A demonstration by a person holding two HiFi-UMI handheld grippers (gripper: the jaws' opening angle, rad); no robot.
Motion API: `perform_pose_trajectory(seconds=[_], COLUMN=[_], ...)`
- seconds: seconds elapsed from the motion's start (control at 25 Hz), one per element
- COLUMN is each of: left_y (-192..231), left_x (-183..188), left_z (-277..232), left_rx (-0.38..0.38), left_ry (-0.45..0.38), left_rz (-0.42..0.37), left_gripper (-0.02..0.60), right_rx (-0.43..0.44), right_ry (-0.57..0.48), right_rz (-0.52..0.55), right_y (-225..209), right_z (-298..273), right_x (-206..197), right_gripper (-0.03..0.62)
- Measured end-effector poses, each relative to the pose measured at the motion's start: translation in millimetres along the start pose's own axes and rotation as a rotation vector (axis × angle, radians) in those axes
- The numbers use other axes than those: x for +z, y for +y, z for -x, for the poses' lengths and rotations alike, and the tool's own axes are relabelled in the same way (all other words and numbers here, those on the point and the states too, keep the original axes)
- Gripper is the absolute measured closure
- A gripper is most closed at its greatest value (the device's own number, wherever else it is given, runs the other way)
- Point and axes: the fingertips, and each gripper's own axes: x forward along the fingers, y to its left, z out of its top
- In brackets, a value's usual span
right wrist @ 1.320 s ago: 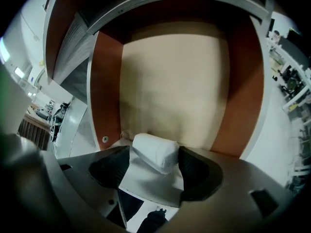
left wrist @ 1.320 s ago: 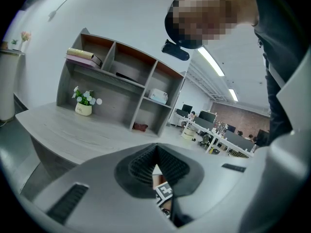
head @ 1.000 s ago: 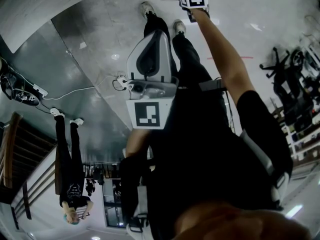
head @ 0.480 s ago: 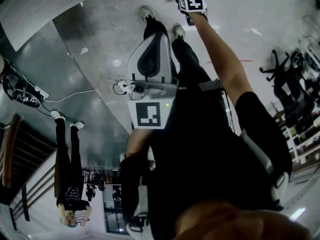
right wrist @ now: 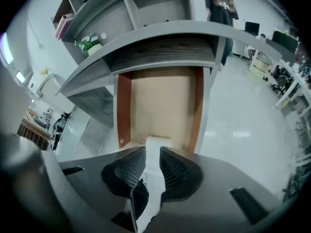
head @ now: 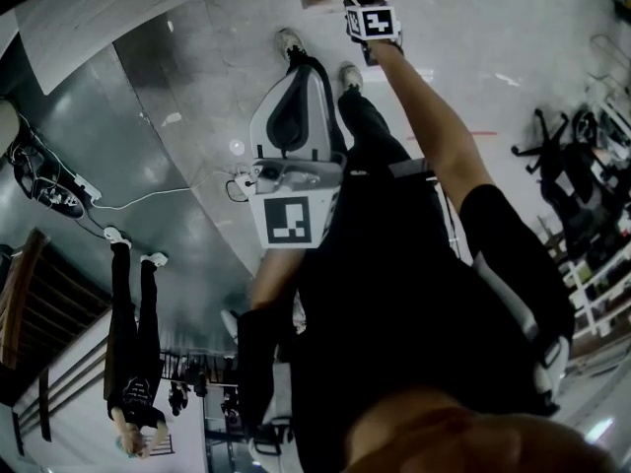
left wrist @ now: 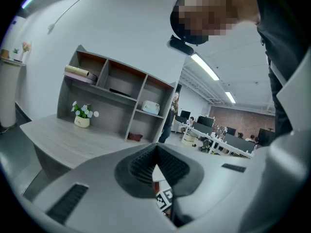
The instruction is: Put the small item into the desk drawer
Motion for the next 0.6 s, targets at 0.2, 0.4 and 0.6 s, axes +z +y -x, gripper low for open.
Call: perform_pose_trajectory(seconds=[0.2, 0.4, 0.6], left_y=[-13, -33, -56], left_x=[12, 20, 27], left_z=[12, 27, 44], left_rx=[0.017, 0.026, 0.022], left_ry=[-0.035, -0.059, -0.077], left_rz=[-0.009, -0.022, -0.048], left_gripper=[0.591, 0.591, 0.591], right_rx=[0.009, 0.023, 0.053], right_ry=[-0.027, -0.031, -0.048], right_rz=[-0.011, -0.017, -0.027], right_y=[-2, -3, -3], right_z=[25, 54, 81], right_x=[-1, -12, -20], right_gripper=[0.589, 0.594, 0.594])
